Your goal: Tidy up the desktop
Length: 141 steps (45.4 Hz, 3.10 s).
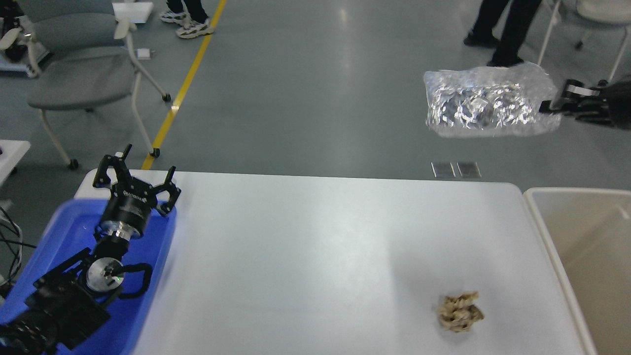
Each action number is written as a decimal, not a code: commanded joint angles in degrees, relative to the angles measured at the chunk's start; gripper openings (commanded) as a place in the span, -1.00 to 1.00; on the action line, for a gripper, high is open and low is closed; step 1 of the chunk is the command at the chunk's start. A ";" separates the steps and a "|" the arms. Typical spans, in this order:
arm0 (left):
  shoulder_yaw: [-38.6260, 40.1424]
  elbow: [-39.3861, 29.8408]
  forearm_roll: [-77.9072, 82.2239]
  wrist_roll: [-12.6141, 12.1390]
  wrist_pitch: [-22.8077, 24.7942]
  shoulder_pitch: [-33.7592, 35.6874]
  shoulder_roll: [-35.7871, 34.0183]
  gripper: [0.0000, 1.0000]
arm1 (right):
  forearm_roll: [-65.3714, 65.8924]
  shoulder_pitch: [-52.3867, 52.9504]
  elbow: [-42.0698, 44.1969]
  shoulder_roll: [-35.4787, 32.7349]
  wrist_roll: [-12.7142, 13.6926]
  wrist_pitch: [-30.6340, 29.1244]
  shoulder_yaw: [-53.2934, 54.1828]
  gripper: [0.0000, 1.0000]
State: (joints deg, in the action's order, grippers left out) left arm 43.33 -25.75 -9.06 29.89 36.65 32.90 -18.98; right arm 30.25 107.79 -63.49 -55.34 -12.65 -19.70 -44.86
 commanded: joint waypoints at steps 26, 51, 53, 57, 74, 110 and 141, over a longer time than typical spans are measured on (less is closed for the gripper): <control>0.00 -0.01 0.00 -0.01 -0.09 0.06 -0.01 1.00 | -50.10 -45.82 26.48 -4.52 0.78 16.70 9.27 -1.00; -0.09 -0.01 -0.08 0.08 -0.09 0.15 0.08 1.00 | -56.36 -72.27 52.67 19.30 6.58 28.93 27.45 -1.00; -0.09 -0.01 0.00 -0.01 -0.09 0.15 0.08 1.00 | -55.04 -73.68 52.94 20.36 6.58 28.93 30.00 -1.00; -0.09 -0.01 -0.08 0.08 -0.09 0.15 0.08 1.00 | -53.19 -76.14 53.03 20.89 6.58 29.20 34.40 -1.00; -0.09 0.00 -0.08 -0.01 -0.17 0.15 -0.01 1.00 | -51.96 -79.93 54.26 24.32 6.50 29.64 39.41 -1.00; -0.09 -0.01 0.00 0.08 -0.17 0.15 0.08 1.00 | -51.96 -73.44 54.17 22.39 6.50 27.18 50.99 1.00; -0.09 -0.01 -0.08 0.08 -0.09 0.15 0.08 1.00 | -51.87 -56.29 39.07 18.17 5.97 3.10 66.30 1.00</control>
State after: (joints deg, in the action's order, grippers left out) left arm 43.24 -25.75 -9.11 29.94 36.55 33.05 -18.89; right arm -21.64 46.25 -14.58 -35.26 -6.53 -10.30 16.20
